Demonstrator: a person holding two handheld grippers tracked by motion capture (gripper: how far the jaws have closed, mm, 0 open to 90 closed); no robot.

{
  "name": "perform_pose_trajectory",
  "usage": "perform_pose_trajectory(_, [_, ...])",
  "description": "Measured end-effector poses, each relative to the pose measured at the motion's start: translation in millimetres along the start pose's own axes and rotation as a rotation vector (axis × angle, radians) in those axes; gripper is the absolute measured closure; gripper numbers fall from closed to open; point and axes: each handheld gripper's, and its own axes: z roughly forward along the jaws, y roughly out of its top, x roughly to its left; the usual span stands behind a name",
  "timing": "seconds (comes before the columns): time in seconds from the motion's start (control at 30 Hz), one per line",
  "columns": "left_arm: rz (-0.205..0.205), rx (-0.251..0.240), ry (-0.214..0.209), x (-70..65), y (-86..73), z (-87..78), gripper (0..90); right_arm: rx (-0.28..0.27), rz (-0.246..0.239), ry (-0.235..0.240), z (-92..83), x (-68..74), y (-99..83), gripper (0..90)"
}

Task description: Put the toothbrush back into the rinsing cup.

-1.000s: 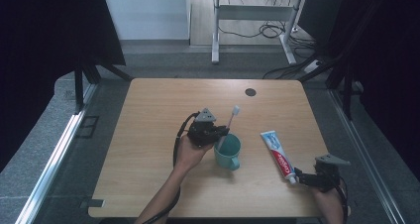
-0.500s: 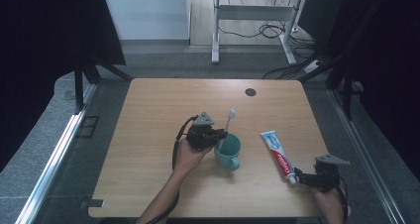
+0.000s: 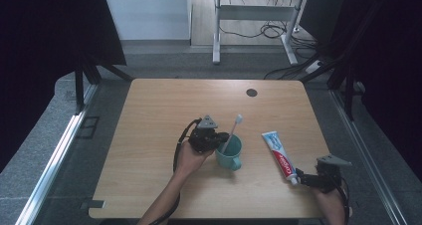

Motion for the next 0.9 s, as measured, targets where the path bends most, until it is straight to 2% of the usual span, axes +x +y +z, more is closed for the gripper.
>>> perform_pose_trajectory(0.03, [-0.011,-0.007,-0.001,-0.7,0.3,-0.2,81.0,0.000,0.000,0.000,0.0,-0.1,0.0,5.6])
perform_pose_trajectory(0.17, [0.006,-0.003,0.010,-2.3,1.8,-0.9,78.3,0.001,-0.001,0.001,0.0,-0.1,0.0,5.6])
perform_pose_trajectory(0.5, [0.019,-0.017,0.011,-6.6,4.9,-3.7,67.0,0.001,-0.001,0.001,0.1,-0.1,0.1,5.6])
perform_pose_trajectory(0.67, [0.044,-0.023,0.027,-10.2,9.7,-9.2,58.3,0.001,0.000,0.001,0.1,-0.1,0.1,5.6])
perform_pose_trajectory(0.7, [0.059,-0.024,0.042,-11.7,11.5,-12.3,54.3,0.001,0.000,0.001,0.1,-0.1,0.1,5.6])
perform_pose_trajectory(0.87, [0.061,-0.027,0.048,-13.3,14.6,-18.4,43.0,0.001,-0.001,0.001,0.1,-0.1,0.1,5.6])
perform_pose_trajectory(0.9, [0.061,-0.020,0.067,-13.3,16.1,-20.8,39.3,0.000,-0.003,0.001,0.2,-0.2,0.1,5.6])
